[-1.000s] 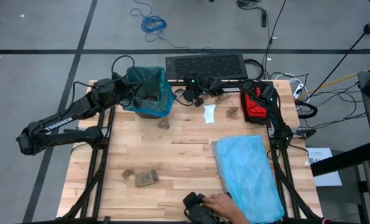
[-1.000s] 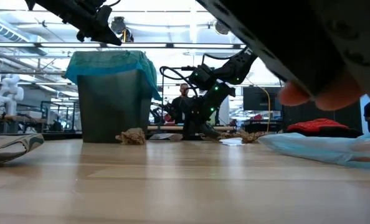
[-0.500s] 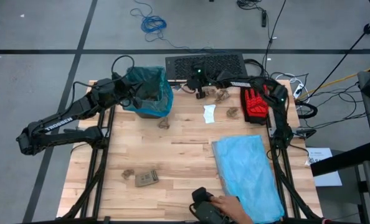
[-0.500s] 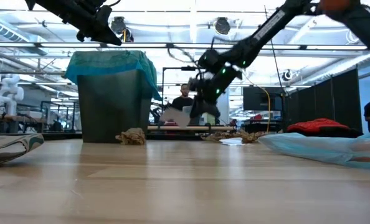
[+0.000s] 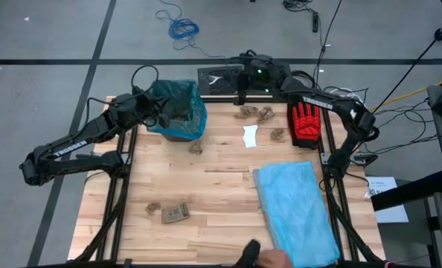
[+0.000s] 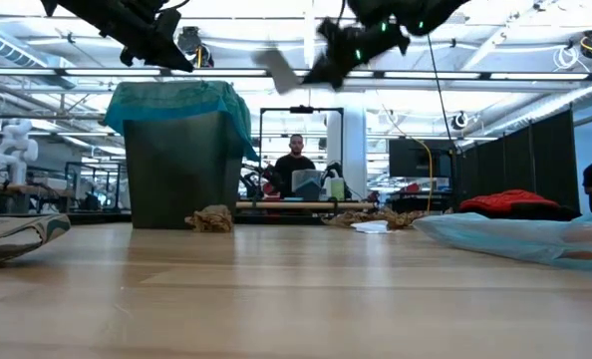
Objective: Place trash/remove bag and relplace
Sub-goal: Put the black paper into the trash bin
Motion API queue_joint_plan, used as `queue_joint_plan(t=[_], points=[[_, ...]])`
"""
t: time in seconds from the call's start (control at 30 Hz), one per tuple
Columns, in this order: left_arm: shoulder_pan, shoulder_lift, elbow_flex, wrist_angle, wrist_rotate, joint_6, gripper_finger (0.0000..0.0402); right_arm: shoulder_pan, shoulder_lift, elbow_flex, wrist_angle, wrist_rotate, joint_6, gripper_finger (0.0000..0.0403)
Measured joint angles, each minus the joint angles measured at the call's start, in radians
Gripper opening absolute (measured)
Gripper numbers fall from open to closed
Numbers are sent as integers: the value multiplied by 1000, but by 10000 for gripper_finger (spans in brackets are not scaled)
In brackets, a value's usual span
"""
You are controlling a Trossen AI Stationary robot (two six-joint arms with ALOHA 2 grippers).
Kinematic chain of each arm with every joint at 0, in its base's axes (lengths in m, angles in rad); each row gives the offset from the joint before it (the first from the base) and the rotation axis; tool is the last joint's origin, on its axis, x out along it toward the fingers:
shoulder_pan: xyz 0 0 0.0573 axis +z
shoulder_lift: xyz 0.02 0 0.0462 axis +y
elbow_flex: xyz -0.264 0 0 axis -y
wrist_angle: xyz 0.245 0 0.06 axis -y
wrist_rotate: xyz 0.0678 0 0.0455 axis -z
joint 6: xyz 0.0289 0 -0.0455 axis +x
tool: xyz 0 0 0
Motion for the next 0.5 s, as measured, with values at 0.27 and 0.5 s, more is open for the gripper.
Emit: queue_joint_plan(t=[0.27, 0.5], points=[[0, 0, 0, 92, -1, 0, 0, 147, 71, 138, 98, 0, 0, 0], [0, -3, 0, 147, -2, 0, 0, 149, 262, 460, -92, 10, 108, 0]])
